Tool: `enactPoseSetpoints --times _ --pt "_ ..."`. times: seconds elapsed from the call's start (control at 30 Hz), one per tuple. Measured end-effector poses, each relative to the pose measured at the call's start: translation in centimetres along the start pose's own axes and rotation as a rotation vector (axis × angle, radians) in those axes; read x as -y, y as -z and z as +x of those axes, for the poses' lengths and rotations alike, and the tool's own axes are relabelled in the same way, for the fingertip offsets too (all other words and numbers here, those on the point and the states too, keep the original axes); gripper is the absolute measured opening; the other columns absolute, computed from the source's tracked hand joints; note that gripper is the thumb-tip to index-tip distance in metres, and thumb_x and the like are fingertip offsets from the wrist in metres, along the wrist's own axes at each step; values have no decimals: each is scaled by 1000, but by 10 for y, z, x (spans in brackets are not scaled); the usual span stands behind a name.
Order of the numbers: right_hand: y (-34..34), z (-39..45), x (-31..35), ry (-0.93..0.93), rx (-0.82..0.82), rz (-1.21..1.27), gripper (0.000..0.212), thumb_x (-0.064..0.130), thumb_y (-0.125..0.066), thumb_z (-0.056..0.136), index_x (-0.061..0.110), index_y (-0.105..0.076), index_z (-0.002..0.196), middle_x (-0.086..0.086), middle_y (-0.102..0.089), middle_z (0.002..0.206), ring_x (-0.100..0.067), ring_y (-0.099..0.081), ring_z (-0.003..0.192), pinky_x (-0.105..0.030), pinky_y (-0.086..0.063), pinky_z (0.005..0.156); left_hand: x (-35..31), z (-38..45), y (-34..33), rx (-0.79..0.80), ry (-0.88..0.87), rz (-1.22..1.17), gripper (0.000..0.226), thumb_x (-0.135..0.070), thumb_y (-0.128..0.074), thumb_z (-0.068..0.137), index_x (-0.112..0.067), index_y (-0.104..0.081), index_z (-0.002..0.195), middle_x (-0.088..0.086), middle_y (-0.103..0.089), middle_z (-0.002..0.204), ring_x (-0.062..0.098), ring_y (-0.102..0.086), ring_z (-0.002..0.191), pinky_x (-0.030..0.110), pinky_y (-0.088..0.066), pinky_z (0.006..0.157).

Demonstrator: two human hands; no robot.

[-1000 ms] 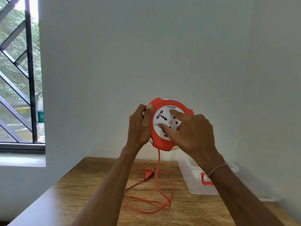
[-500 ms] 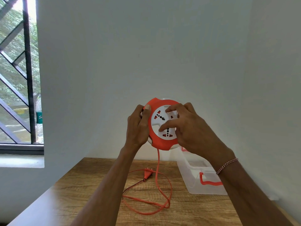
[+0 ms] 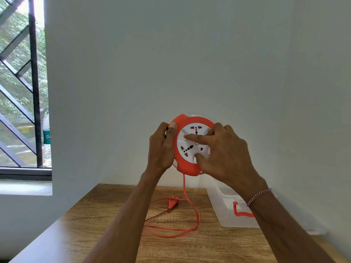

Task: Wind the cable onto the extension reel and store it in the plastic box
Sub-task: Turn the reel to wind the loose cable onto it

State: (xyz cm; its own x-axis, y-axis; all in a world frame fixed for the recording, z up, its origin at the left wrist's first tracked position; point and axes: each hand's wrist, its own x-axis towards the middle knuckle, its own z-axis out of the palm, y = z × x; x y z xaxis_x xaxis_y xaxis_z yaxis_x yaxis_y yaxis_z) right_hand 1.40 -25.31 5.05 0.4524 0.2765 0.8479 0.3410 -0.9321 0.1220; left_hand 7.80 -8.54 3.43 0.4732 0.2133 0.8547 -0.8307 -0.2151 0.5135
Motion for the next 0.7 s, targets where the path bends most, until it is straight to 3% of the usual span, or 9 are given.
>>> enactPoseSetpoints --times 0.1,0.17,0.33,0.4,0.5,0.6,0.7 --pt "2 1 5 -108 8 134 63 62 -69 70 41 -55 128 -1 -65 123 -23 -63 104 -40 -52 87 0 0 -1 3 -7 23 33 -40 -42 100 -13 -59 91 -7 -69 75 12 -68 62 21 -55 52" --pt "3 1 8 -161 -5 189 66 65 -70 67 36 -59 125 0 -68 119 -23 -67 98 -40 -52 88 0 -1 -2 2 -8 41 35 -41 -42 99 -12 -59 93 -4 -69 75 14 -68 64 25 -58 54" --pt "7 1 10 -208 -29 256 68 69 -62 70 28 -62 123 -3 -68 117 -25 -68 94 -42 -55 88 -1 0 -3 3 -2 41 37 -42 -42 98 -10 -60 98 -9 -70 81 10 -70 68 17 -55 56" --pt "7 3 8 -160 -60 238 57 62 -64 76 25 -66 119 -4 -71 110 -24 -69 89 -39 -56 83 0 0 -2 2 2 31 34 -37 -43 101 -9 -60 98 -10 -70 79 9 -70 67 17 -55 55" --pt "7 4 2 24 -119 135 26 34 -71 82 20 -73 104 -7 -72 102 -24 -63 89 -36 -56 73 2 -1 -2 -10 16 41 32 -35 -43 102 -8 -60 98 -11 -70 77 9 -70 66 17 -55 55" --pt "7 6 -5 141 16 171 28 15 -78 74 25 -73 100 -6 -63 119 -26 -51 109 -42 -56 78 1 -1 -2 -10 6 41 32 -35 -42 102 -9 -60 99 -11 -70 80 9 -70 68 16 -54 54" --pt "8 5 1 154 205 67 50 26 -83 69 37 -66 115 -2 -47 141 -28 -37 127 -48 -47 95 0 -1 -1 -8 1 37 32 -35 -42 102 -9 -60 99 -8 -70 82 9 -70 70 17 -55 56"
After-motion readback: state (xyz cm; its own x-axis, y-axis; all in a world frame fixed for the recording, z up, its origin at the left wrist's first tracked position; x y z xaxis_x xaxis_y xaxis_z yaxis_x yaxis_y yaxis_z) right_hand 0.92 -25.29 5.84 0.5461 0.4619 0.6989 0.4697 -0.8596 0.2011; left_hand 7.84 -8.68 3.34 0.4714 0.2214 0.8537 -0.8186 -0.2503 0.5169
